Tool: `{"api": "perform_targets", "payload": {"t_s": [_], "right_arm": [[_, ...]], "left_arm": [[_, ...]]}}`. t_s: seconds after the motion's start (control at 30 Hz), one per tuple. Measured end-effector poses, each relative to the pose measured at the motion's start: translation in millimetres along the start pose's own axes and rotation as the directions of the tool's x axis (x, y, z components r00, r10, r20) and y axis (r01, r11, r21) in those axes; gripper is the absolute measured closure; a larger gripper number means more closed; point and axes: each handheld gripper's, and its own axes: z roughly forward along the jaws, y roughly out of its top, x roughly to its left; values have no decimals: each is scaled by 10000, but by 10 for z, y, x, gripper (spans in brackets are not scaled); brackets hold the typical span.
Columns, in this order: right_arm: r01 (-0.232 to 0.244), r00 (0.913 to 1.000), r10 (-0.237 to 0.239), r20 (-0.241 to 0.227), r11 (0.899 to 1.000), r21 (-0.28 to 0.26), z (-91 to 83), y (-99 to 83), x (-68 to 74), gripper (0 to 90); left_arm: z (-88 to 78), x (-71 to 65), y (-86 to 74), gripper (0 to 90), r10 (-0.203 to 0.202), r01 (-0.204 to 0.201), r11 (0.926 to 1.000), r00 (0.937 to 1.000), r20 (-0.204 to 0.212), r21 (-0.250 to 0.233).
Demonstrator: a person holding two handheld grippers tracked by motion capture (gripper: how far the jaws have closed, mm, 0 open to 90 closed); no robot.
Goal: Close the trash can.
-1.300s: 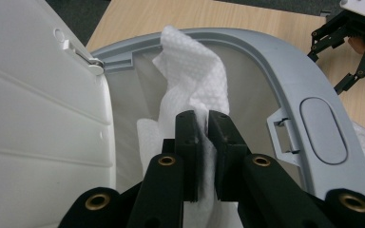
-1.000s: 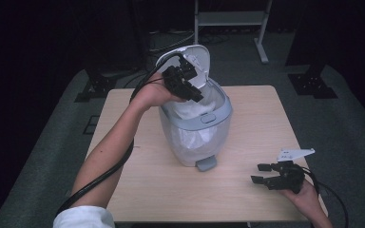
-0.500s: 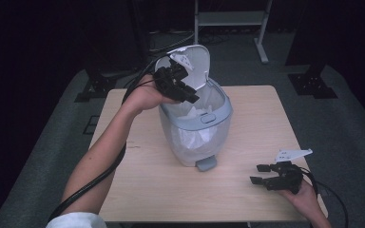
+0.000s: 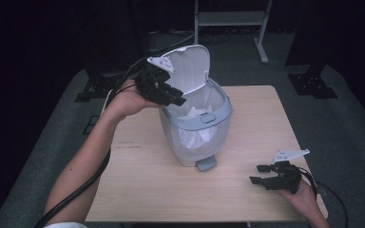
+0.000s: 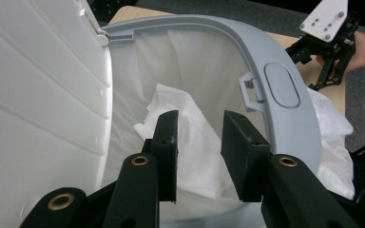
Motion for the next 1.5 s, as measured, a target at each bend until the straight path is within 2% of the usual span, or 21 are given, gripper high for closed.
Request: {"api": "perform_targets", "payload": {"t_s": [0.3,0.33,0.4,0.5,0.93,1.23,1.33,1.5], "right_arm": [[-91,9999,91,101,10000,32,10,-14,-5,353],[-123,9998,123,129,9999,29,4,-24,-3,353],[-187,9997,186,171,9998,28,-6,-36,-2,353],[-246,9994,246,230,9997,21,-21,-49,0,352],[-362,9990,360,266,9993,48,-19,-51,-10,351],[-306,9992,307,238,9995,-40,-23,-37,-22,351],[-312,9992,313,234,9995,-34,-22,-32,-23,351],[-316,9992,317,243,9995,-54,-27,-26,-29,351]], "left_arm": [[-125,18,-102,649,-37,36,9999,10000,-50,-108],[-150,23,-141,648,-187,185,9995,9998,-71,-242],[-170,34,-160,639,-139,137,9998,9999,-76,-165],[-222,51,-236,628,-350,346,9990,9993,-144,-292],[-399,171,-442,572,-741,726,9962,9968,-300,-487],[-474,266,-549,531,-1089,1062,9932,9922,-604,-468],[-492,330,-601,525,-1358,1325,9900,9882,-712,-483],[-485,397,-646,501,-1505,1476,9883,9847,-883,-379]]}}
